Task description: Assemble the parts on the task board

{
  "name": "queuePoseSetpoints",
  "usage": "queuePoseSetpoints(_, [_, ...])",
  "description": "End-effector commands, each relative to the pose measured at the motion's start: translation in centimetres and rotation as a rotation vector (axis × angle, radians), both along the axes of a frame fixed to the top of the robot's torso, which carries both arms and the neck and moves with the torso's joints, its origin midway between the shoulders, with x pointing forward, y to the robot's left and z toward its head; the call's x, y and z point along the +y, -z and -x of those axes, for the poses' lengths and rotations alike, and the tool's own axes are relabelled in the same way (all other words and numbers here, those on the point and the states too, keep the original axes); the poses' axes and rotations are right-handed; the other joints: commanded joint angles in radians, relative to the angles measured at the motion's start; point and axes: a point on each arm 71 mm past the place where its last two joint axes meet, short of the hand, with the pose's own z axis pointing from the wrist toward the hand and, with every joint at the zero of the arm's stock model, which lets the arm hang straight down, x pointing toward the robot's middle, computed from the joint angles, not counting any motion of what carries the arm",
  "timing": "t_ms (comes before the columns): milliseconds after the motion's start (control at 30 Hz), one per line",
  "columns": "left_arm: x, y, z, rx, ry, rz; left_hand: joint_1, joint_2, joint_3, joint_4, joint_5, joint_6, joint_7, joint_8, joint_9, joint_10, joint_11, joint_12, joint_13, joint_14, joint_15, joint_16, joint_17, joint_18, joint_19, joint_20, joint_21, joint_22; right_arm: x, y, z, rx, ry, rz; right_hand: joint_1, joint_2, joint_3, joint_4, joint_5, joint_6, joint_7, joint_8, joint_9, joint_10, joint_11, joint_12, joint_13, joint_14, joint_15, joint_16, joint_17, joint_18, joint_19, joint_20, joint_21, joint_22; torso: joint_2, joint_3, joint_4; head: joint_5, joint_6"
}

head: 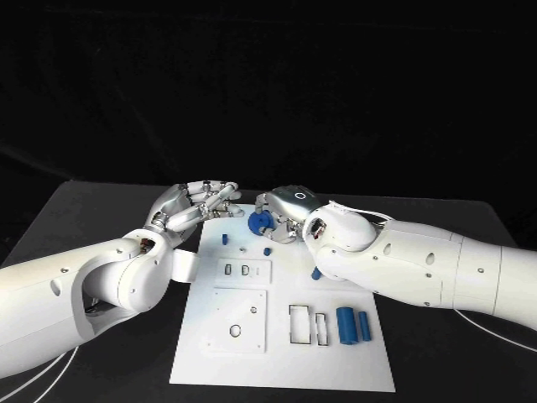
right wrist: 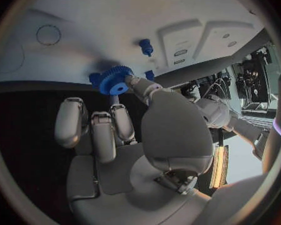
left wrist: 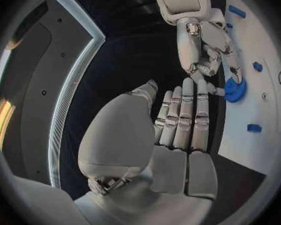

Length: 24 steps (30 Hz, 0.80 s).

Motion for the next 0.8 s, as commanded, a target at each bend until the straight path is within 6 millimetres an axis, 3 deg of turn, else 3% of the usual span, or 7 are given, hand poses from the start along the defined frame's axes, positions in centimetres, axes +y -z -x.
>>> queuePoseSetpoints(33, [-0.1, -0.2, 0.0, -0.006, 0.006, 0.008, 0.001, 0.008, 0.007, -0.001, 0.005, -0.008, 0.020, -0.007, 0.001, -0.002, 0.004, -0.005, 0.001, -0.008, -0.002, 0.006, 0.001, 0.013, -0.002, 0.003, -0.004, -0.001, 0.1, 0.4, -0.1, 0.006, -0.007, 0.018, -0.014, -0.001, 0.007, 0.002, -0.003, 0.006, -0.001, -0.002, 0.000, 0.005, -0.001, 0.003, -0.004, 0.075, -0.005, 0.002, 0.128, -0.018, 0.004, 0.000, -0.002, -0.004, 0.000, 0.0008, -0.0018, 0.004, -0.003])
queuePoseSetpoints(800, [0.3, -0.1, 0.0, -0.006, -0.002, 0.004, 0.001, 0.008, 0.007, -0.001, 0.005, -0.008, 0.020, -0.007, 0.001, -0.002, 0.004, -0.005, 0.001, -0.008, -0.002, 0.006, 0.001, 0.013, -0.002, 0.003, -0.004, -0.001, 0.0, 1.7, -0.4, 0.037, 0.001, 0.039, -0.022, -0.005, 0.009, 0.004, -0.007, 0.003, 0.001, -0.010, -0.004, -0.006, 0.000, -0.008, -0.017, 0.074, -0.004, 0.000, 0.122, -0.015, -0.004, 0.000, -0.011, -0.015, -0.001, 0.0017, -0.0027, 0.002, -0.003])
